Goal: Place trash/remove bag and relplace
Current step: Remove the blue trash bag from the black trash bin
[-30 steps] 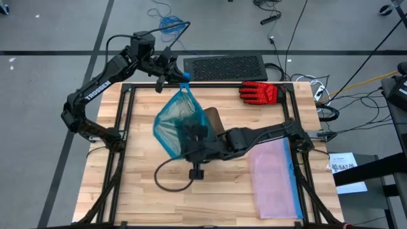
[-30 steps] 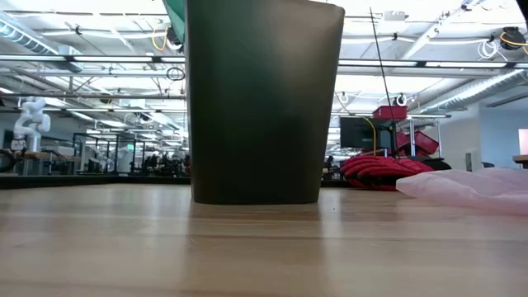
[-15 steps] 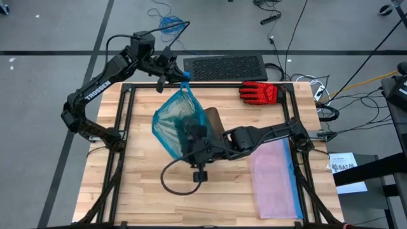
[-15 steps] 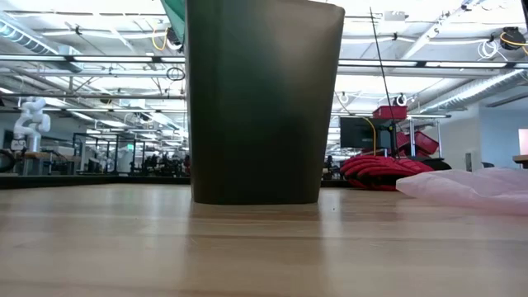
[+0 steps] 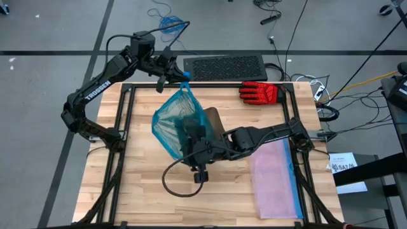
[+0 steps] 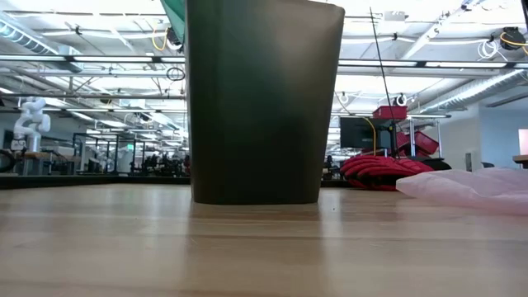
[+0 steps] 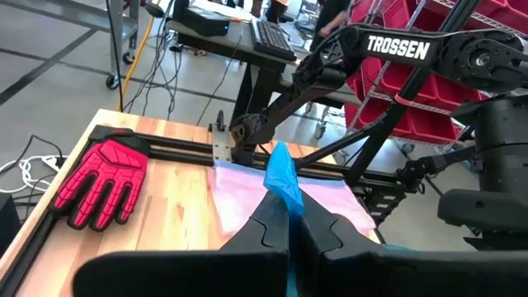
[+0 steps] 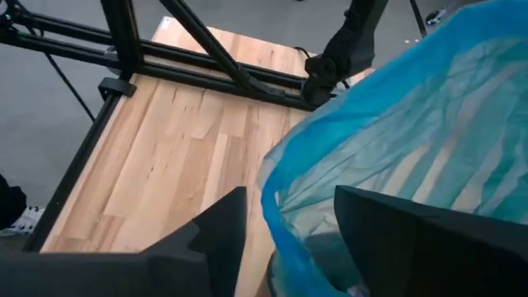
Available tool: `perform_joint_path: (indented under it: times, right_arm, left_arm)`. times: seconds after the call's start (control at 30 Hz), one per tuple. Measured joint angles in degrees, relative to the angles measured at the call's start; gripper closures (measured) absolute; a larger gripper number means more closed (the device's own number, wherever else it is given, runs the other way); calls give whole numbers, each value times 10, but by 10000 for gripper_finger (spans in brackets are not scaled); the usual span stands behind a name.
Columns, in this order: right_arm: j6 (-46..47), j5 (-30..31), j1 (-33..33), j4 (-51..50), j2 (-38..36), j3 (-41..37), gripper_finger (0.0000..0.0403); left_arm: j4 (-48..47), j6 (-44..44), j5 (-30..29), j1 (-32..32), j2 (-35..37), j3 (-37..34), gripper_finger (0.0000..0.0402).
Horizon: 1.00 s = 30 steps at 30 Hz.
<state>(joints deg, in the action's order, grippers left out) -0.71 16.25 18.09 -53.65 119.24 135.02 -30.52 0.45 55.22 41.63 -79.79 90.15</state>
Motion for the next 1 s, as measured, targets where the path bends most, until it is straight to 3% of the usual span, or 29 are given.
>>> perform_joint_path:
  times: [0.23,0.4,1.0]
  right_arm:
    - [-5,-18,0,-50,30,-1,312]
    - [-2,19,1,-39,28,-1,393]
    - [99,46,-12,37,-39,0,403]
  left_arm:
    - [0,0,0,0,0,0,402]
    - [0,0,0,0,0,0,402]
    - [-4,0,2,0,0,0,402]
